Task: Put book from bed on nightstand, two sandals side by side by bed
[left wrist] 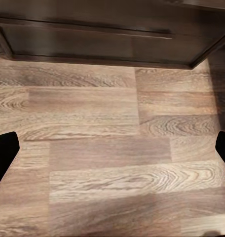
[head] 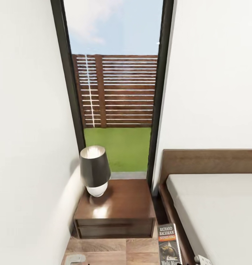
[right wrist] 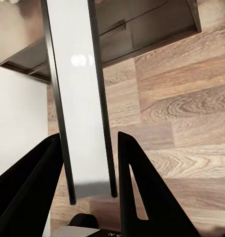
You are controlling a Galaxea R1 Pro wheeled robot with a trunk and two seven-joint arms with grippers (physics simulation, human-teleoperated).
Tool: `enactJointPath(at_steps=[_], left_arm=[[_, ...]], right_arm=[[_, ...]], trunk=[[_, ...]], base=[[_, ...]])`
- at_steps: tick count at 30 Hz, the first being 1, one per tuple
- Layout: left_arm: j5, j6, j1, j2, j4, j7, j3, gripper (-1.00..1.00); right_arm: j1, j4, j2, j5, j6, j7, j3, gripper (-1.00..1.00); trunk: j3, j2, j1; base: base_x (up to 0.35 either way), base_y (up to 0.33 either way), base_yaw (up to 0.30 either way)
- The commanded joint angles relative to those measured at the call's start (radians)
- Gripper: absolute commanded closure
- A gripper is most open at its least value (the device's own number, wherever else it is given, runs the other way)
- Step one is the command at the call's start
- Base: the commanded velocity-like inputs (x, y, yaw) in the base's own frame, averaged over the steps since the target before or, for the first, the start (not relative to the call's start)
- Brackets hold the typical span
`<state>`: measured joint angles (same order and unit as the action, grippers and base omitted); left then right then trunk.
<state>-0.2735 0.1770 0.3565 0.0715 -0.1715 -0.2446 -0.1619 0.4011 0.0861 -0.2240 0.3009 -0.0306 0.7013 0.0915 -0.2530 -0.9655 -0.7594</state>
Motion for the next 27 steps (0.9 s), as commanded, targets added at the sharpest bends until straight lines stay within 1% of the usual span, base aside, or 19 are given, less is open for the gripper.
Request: enactJointPath(at_steps=[1, 27], left_arm=[[-0.01, 0.003, 0.001, 0.001, 0.001, -0.002, -0.008, -1.0], [-0.01, 0.004, 0.001, 0.001, 0.001, -0.002, -0.008, -1.0]], right_arm=[[0.001, 0.0, 0.0, 0.0, -0.003, 0.004, 0.011, 1.0], [0.001, 0.0, 0.0, 0.0, -0.003, 0.004, 0.011, 1.0]], trunk=[[-0.001, -0.001, -0.001], [-0.001, -0.001, -0.001]], base=[[0.333, 0.0, 0.0], [0.333, 0.0, 0.0]])
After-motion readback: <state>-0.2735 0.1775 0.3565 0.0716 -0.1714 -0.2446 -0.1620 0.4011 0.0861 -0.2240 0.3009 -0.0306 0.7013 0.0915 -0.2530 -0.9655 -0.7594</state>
